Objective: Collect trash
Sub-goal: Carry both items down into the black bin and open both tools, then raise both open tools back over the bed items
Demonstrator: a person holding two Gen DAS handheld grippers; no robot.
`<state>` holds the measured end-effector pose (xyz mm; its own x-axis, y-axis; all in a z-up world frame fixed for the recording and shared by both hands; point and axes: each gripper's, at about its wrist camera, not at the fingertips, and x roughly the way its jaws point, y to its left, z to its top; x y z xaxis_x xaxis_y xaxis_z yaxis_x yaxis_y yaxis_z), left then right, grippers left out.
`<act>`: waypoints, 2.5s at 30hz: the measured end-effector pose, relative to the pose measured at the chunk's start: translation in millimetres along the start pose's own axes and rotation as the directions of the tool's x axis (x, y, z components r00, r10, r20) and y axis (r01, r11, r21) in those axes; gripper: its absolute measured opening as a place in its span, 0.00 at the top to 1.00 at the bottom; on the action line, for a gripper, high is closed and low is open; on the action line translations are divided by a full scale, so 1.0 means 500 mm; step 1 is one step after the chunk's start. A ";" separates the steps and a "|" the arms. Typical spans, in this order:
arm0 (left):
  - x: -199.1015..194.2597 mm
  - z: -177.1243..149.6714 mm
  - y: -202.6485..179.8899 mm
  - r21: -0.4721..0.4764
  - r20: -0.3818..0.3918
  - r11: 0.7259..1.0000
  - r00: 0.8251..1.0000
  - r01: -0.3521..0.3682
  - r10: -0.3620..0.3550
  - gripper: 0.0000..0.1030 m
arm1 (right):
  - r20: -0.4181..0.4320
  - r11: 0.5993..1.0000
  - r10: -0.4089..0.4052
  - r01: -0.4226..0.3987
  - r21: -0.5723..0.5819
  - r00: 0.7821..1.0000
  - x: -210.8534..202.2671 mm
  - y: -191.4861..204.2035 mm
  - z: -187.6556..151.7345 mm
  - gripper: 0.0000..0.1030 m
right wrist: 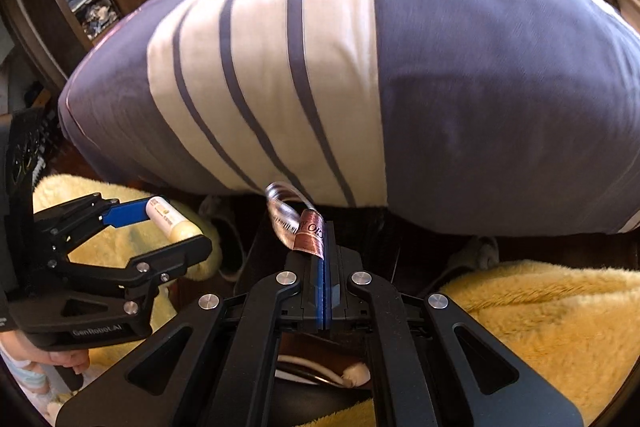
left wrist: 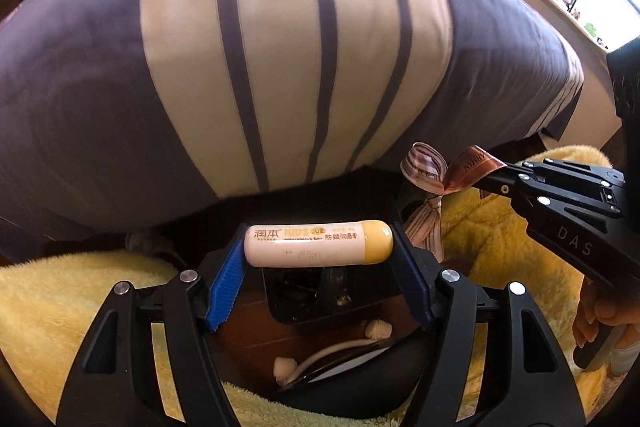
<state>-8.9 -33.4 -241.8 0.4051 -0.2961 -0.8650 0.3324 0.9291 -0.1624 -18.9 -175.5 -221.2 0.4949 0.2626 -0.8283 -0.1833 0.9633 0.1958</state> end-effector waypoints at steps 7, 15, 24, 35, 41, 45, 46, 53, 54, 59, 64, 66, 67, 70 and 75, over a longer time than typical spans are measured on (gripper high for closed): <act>0.055 -0.012 0.024 -0.025 -0.067 1.000 0.998 0.014 -0.016 0.37 | -0.083 1.000 0.011 -0.009 0.025 0.997 0.054 -0.008 -0.022 0.99; 0.118 -0.022 0.027 -0.031 -0.157 0.999 0.987 0.034 -0.038 0.37 | -0.162 0.998 0.021 -0.012 0.054 0.987 0.102 -0.015 -0.030 0.99; 0.140 -0.031 0.031 -0.026 -0.193 0.999 0.980 0.041 -0.046 0.37 | -0.207 0.996 0.039 -0.021 0.090 0.978 0.139 -0.020 -0.012 0.95; 0.119 -0.024 0.026 -0.023 -0.173 1.000 0.985 0.021 -0.025 0.19 | -0.182 0.990 0.051 -0.026 0.135 0.982 0.137 -0.034 -0.001 0.40; 0.085 -0.005 0.032 -0.033 -0.129 0.999 0.992 0.005 -0.009 0.08 | -0.104 0.992 -0.044 0.056 0.112 0.994 0.089 -0.045 0.018 0.07; 0.047 0.015 0.034 -0.035 -0.072 0.999 0.997 0.001 -0.003 0.08 | -0.039 0.989 -0.096 0.100 0.107 0.995 0.051 -0.055 0.039 0.06; 0.033 0.022 0.036 -0.036 -0.053 0.999 0.999 -0.001 -0.001 0.08 | -0.024 0.989 -0.099 0.101 0.107 0.995 0.042 -0.056 0.044 0.05; -0.065 0.088 0.046 -0.022 0.102 0.999 0.994 -0.033 0.035 0.08 | 0.123 0.986 -0.147 0.136 0.099 0.981 -0.047 -0.061 0.096 0.05; -0.082 0.102 0.049 -0.025 0.131 0.999 0.991 -0.038 0.041 0.08 | 0.145 0.985 -0.154 0.141 0.097 0.977 -0.060 -0.060 0.107 0.05; -0.140 0.162 0.063 -0.030 0.220 0.998 0.973 -0.063 0.068 0.08 | 0.222 0.983 -0.175 0.159 0.087 0.959 -0.106 -0.060 0.154 0.05; -0.171 0.221 0.071 -0.031 0.279 0.996 0.956 -0.087 0.092 0.08 | 0.281 0.978 -0.206 0.195 0.069 0.937 -0.132 -0.066 0.204 0.05; -0.177 0.241 0.077 -0.029 0.290 0.995 0.952 -0.098 0.102 0.08 | 0.296 0.977 -0.212 0.200 0.071 0.931 -0.137 -0.073 0.231 0.05; -0.178 0.256 0.082 -0.029 0.292 0.994 0.950 -0.103 0.107 0.08 | 0.301 0.977 -0.214 0.202 0.071 0.929 -0.140 -0.075 0.241 0.05; -0.183 0.285 0.098 -0.030 0.293 0.993 0.949 -0.115 0.119 0.08 | 0.320 0.976 -0.217 0.204 0.075 0.922 -0.146 -0.082 0.282 0.05; -0.158 0.339 0.123 -0.031 0.279 0.991 0.951 -0.130 0.134 0.08 | 0.326 0.979 -0.204 0.188 0.079 0.923 -0.141 -0.092 0.329 0.05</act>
<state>124.1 9.6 -103.2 0.6676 -0.2191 -0.7116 0.2500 0.9662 -0.0630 94.5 -229.1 -85.2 0.7708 0.0642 -0.6338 -0.0194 0.9968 0.0774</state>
